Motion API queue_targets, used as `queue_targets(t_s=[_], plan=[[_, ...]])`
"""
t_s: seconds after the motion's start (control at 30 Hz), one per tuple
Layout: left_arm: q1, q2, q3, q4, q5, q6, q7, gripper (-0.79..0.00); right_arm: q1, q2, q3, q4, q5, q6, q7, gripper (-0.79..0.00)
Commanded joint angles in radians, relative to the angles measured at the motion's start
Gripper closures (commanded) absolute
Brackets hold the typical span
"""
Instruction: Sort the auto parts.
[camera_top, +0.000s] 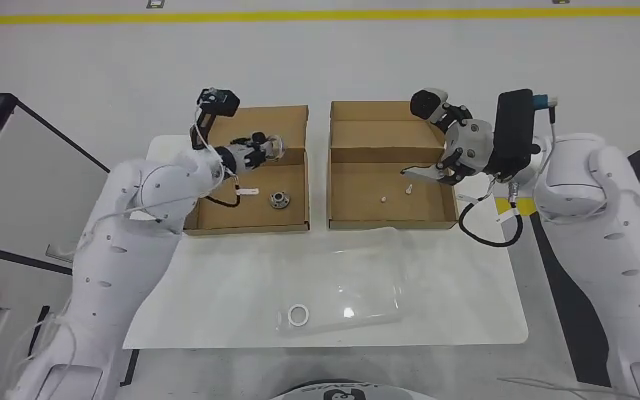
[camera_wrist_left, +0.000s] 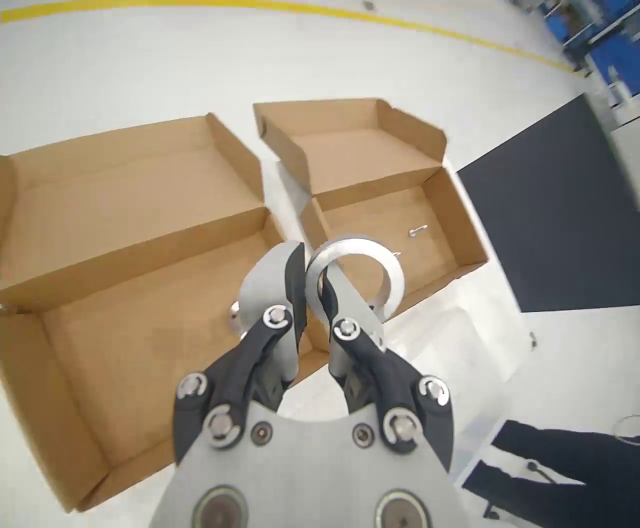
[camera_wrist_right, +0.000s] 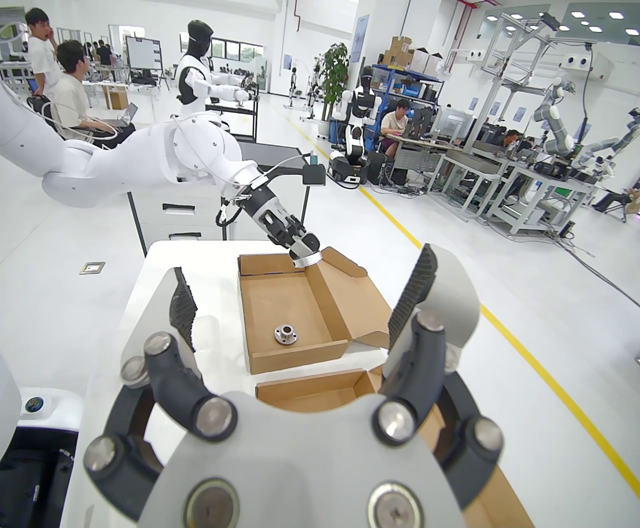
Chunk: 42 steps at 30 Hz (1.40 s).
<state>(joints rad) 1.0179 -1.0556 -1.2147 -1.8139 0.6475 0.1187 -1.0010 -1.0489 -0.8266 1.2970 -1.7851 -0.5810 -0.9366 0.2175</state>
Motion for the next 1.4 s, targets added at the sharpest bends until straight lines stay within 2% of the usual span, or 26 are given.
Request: queue_targets(t_s=[0.0, 0.13, 0.23, 0.53, 1.17, 1.37], plan=[[-0.018, 0.001, 0.036, 0.009, 0.075, -0.026, -0.042, 0.000, 0.000, 0.000, 0.000, 0.000, 0.000, 0.000, 0.000, -0.785], [-0.040, 0.002, 0.083, 0.026, 0.179, -0.042, -0.107, 0.000, 0.000, 0.000, 0.000, 0.000, 0.000, 0.000, 0.000, -0.785], [-0.056, 0.005, 0.119, 0.030, 0.257, -0.105, -0.184, 0.000, 0.000, 0.000, 0.000, 0.000, 0.000, 0.000, 0.000, -0.785], [-0.072, 0.011, 0.131, 0.060, 0.324, -0.180, -0.290, 0.000, 0.000, 0.000, 0.000, 0.000, 0.000, 0.000, 0.000, -0.785], [-0.062, 0.012, 0.123, 0.074, 0.325, -0.187, -0.283, 0.000, 0.000, 0.000, 0.000, 0.000, 0.000, 0.000, 0.000, -0.785], [-0.087, 0.005, 0.166, 0.082, 0.376, -0.170, -0.347, 0.000, 0.000, 0.000, 0.000, 0.000, 0.000, 0.000, 0.000, -0.785]])
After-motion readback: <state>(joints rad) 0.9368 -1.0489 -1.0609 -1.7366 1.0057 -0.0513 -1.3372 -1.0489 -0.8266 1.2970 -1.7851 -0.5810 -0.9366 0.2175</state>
